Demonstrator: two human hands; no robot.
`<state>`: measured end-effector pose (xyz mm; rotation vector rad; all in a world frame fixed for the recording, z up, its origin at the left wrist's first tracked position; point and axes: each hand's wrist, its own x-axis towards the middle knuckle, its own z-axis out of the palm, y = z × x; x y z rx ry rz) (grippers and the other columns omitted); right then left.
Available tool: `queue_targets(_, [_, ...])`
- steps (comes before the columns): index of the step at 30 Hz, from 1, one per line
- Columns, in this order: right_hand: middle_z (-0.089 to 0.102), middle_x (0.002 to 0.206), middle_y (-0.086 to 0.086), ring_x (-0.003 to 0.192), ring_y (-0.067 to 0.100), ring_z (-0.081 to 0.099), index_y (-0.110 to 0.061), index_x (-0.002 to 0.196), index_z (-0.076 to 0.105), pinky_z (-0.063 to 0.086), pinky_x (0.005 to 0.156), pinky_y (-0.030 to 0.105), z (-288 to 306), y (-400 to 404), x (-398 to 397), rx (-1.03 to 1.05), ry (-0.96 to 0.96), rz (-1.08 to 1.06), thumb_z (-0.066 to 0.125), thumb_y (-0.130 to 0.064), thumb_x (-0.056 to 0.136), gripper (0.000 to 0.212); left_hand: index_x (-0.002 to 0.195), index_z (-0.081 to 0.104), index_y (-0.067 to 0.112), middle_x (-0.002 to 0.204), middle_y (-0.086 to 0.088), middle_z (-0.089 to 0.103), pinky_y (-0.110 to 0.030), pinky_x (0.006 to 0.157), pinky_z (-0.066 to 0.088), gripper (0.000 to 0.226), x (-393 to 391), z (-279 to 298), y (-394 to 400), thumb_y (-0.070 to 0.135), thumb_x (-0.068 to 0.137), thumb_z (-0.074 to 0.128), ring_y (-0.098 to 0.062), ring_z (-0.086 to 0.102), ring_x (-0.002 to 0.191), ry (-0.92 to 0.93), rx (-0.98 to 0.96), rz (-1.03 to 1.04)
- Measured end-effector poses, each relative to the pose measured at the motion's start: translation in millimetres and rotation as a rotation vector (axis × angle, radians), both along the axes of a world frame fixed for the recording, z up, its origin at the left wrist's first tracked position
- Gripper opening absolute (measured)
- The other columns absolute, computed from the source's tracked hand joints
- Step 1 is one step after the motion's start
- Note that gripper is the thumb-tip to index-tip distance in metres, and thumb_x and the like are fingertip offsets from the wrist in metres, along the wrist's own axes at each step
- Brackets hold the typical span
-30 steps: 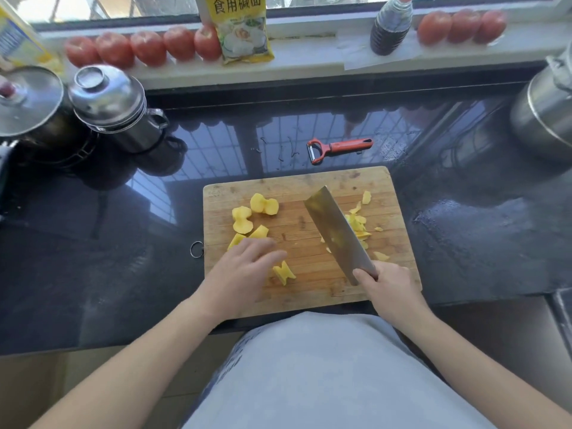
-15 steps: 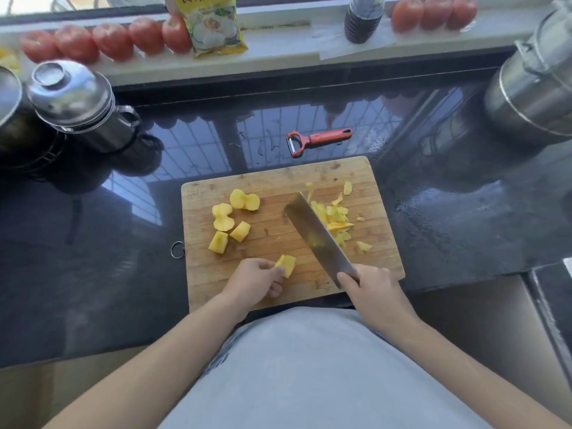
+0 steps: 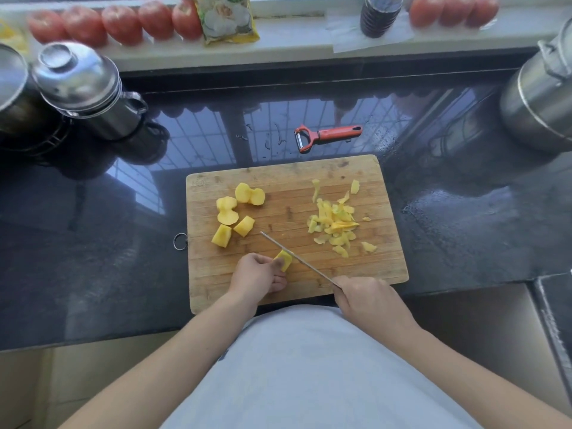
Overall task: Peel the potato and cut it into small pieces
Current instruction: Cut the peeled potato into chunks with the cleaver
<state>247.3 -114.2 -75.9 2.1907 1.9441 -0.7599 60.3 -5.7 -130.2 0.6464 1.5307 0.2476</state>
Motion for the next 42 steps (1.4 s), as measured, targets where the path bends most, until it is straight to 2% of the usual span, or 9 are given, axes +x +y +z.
queue_targets(5, [0.065, 0.074, 0.003, 0.071, 0.033, 0.063, -0.017, 0.091, 0.059, 0.051, 0.059, 0.04, 8, 1, 2, -0.068, -0.01, -0.024, 0.04, -0.034, 0.103, 0.028, 0.108, 0.061, 0.001, 0.094, -0.02, 0.077, -0.04, 0.079, 0.066, 0.024, 2, -4, -3, 0.019, 0.099, 0.073, -0.029, 0.079, 0.08, -0.005, -0.001, 0.051])
queue_targets(11, [0.067, 0.079, 0.004, 0.075, 0.034, 0.065, -0.02, 0.099, 0.06, 0.054, 0.064, 0.042, 11, -6, 7, -0.136, -0.023, -0.044, 0.038, -0.038, 0.103, 0.029, 0.099, 0.061, 0.003, 0.094, -0.023, 0.076, -0.047, 0.084, 0.065, 0.014, 6, -2, 0, 0.013, 0.098, 0.071, -0.032, 0.079, 0.082, -0.01, -0.026, 0.074])
queue_targets(16, [0.067, 0.082, 0.005, 0.078, 0.034, 0.065, -0.017, 0.099, 0.059, 0.049, 0.062, 0.037, 13, -2, 5, -0.174, -0.04, -0.031, 0.037, -0.035, 0.104, 0.029, 0.108, 0.052, 0.008, 0.096, -0.022, 0.075, -0.046, 0.081, 0.066, 0.019, 5, -3, -1, 0.014, 0.1, 0.068, -0.033, 0.079, 0.082, 0.005, -0.017, 0.074])
queue_targets(20, [0.058, 0.078, 0.007, 0.073, 0.034, 0.055, -0.014, 0.099, 0.056, 0.039, 0.059, 0.035, 15, 5, 0, -0.222, -0.022, -0.035, 0.036, -0.03, 0.104, 0.026, 0.102, 0.053, 0.01, 0.096, -0.022, 0.075, -0.046, 0.082, 0.066, 0.01, 6, -2, 3, 0.01, 0.103, 0.063, -0.036, 0.079, 0.086, -0.012, 0.014, 0.035])
queue_targets(23, [0.052, 0.075, 0.006, 0.072, 0.033, 0.049, -0.012, 0.092, 0.051, 0.041, 0.062, 0.036, 16, 10, -6, -0.257, -0.008, -0.051, 0.038, -0.028, 0.103, 0.024, 0.097, 0.054, 0.01, 0.1, -0.02, 0.075, -0.048, 0.087, 0.065, 0.01, 7, -2, 4, 0.007, 0.102, 0.062, -0.034, 0.08, 0.083, -0.021, 0.004, 0.038])
queue_targets(29, [0.063, 0.086, 0.013, 0.077, 0.035, 0.055, -0.009, 0.096, 0.054, 0.04, 0.063, 0.037, 17, 13, -8, -0.292, -0.007, -0.072, 0.039, -0.031, 0.103, 0.028, 0.097, 0.055, 0.01, 0.106, -0.02, 0.074, -0.047, 0.089, 0.064, 0.01, 7, -4, 5, 0.004, 0.101, 0.063, -0.031, 0.08, 0.082, -0.025, -0.021, 0.076])
queue_targets(34, [0.047, 0.072, 0.006, 0.074, 0.034, 0.051, -0.012, 0.088, 0.045, 0.038, 0.063, 0.036, 13, 13, -8, -0.288, -0.003, -0.052, 0.039, -0.029, 0.103, 0.024, 0.096, 0.056, 0.011, 0.107, -0.019, 0.074, -0.048, 0.089, 0.064, 0.011, 7, -4, 6, 0.004, 0.101, 0.063, -0.031, 0.08, 0.083, -0.015, -0.025, 0.074])
queue_targets(37, [0.039, 0.064, 0.002, 0.07, 0.033, 0.047, -0.012, 0.085, 0.041, 0.037, 0.061, 0.035, 10, 12, -9, -0.271, -0.017, -0.05, 0.039, -0.021, 0.102, 0.02, 0.096, 0.056, 0.011, 0.107, -0.02, 0.074, -0.047, 0.088, 0.065, 0.012, 8, -5, 6, 0.004, 0.1, 0.064, -0.031, 0.08, 0.083, -0.01, -0.023, 0.077])
queue_targets(42, [0.038, 0.065, 0.001, 0.07, 0.032, 0.047, -0.012, 0.086, 0.043, 0.038, 0.062, 0.036, 10, 13, -13, -0.269, -0.018, -0.05, 0.039, -0.01, 0.096, 0.011, 0.095, 0.055, 0.011, 0.108, -0.02, 0.073, -0.05, 0.089, 0.064, 0.014, 9, -5, 5, 0.003, 0.099, 0.065, -0.033, 0.08, 0.082, 0.004, -0.014, 0.083])
